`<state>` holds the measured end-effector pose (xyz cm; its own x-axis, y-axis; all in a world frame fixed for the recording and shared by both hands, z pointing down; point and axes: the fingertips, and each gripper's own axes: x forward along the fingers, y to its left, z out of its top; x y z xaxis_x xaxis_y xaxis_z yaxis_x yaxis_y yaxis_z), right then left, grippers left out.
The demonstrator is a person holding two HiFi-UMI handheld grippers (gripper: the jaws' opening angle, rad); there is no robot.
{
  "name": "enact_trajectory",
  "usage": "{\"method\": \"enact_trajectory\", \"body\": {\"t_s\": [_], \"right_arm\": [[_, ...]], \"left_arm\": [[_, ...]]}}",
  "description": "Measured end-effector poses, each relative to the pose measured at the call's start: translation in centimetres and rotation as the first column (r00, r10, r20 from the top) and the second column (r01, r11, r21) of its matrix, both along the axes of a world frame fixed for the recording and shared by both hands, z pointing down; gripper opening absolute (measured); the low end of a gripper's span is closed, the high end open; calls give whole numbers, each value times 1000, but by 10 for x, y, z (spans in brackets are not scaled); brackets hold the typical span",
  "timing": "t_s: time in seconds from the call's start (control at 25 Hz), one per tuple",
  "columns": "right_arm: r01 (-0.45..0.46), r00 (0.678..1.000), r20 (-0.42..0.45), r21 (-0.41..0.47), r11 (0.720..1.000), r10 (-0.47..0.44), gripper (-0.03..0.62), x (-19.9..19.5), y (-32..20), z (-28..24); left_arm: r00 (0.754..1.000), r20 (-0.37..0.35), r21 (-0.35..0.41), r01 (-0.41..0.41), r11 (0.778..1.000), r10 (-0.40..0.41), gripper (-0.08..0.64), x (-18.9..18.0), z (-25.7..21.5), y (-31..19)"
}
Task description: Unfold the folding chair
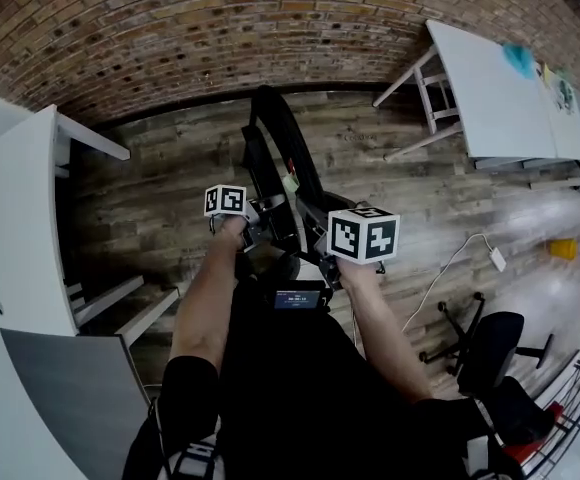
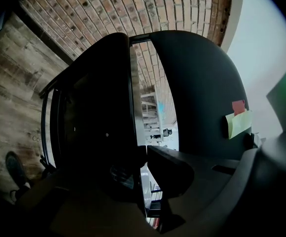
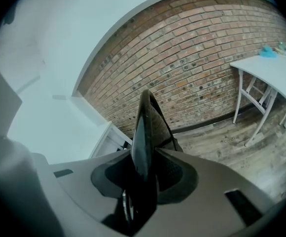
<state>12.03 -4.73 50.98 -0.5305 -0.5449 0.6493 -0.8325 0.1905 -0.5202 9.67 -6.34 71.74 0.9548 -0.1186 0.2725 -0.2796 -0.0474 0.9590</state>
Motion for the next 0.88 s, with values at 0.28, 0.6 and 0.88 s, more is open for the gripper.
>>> {"method": "enact_trajectory", "body": {"t_s": [0.28, 0.6, 0.88], "right_arm": [[-130, 991, 4, 20, 991, 130, 118, 9, 11, -1], [-207, 978, 8, 31, 978, 207, 121, 13, 8, 0], [-199, 980, 21, 31, 980, 198, 129, -2, 9, -1]], "left_arm": [[995, -9, 16, -103, 995, 103, 49, 15, -2, 6], [988, -30, 30, -150, 988, 151, 49, 22, -2, 1], [991, -59, 33, -122, 992, 123, 49, 10, -3, 2]]}}
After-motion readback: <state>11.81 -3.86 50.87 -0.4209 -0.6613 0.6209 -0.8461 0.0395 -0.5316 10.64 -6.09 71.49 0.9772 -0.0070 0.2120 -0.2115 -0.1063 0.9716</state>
